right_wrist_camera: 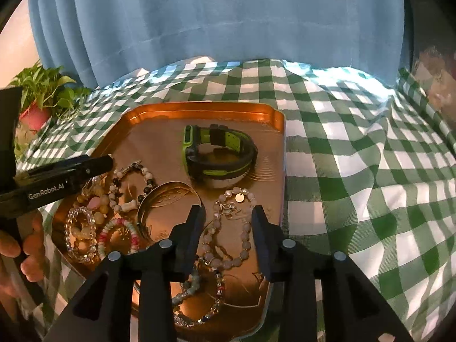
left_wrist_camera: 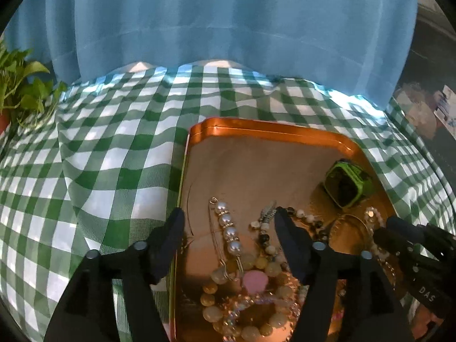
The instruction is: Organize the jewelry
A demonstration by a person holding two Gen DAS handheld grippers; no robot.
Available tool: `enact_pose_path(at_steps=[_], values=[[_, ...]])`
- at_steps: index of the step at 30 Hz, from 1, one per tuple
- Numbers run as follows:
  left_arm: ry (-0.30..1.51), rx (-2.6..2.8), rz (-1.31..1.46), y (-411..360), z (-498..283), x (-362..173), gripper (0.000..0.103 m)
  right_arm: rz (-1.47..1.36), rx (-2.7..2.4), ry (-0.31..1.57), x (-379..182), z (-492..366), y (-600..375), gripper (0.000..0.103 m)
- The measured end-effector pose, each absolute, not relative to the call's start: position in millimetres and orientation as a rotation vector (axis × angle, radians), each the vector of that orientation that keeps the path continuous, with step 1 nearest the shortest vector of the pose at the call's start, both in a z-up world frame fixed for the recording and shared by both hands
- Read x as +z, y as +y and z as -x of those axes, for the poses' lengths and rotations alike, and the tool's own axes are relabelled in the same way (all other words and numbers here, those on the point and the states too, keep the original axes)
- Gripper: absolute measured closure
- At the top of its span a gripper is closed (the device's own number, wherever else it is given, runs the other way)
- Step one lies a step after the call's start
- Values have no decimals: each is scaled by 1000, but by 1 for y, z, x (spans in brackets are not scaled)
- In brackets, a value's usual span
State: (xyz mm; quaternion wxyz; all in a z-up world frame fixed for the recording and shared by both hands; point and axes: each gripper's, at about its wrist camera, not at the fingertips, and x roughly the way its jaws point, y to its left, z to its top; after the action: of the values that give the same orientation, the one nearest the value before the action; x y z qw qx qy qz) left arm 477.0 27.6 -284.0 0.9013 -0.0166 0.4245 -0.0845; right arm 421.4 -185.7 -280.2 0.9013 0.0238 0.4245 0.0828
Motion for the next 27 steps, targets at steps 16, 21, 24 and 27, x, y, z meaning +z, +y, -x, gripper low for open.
enact_pose_path(at_steps=[16,21,24,27], values=[[793,-201,64,22,-352,-186,22,-88,147,818,-225,-335,-169,53],[755,-226,93,20,-282,-138,21,-74,157,785,-180,-281,-154,49],[700,-166,47,12,-235,-107,20,-58,175,749,-148,-241,-145,41],[722,-90,5,4,-201,-87,16,-93,213,750,-124,-208,-141,35]])
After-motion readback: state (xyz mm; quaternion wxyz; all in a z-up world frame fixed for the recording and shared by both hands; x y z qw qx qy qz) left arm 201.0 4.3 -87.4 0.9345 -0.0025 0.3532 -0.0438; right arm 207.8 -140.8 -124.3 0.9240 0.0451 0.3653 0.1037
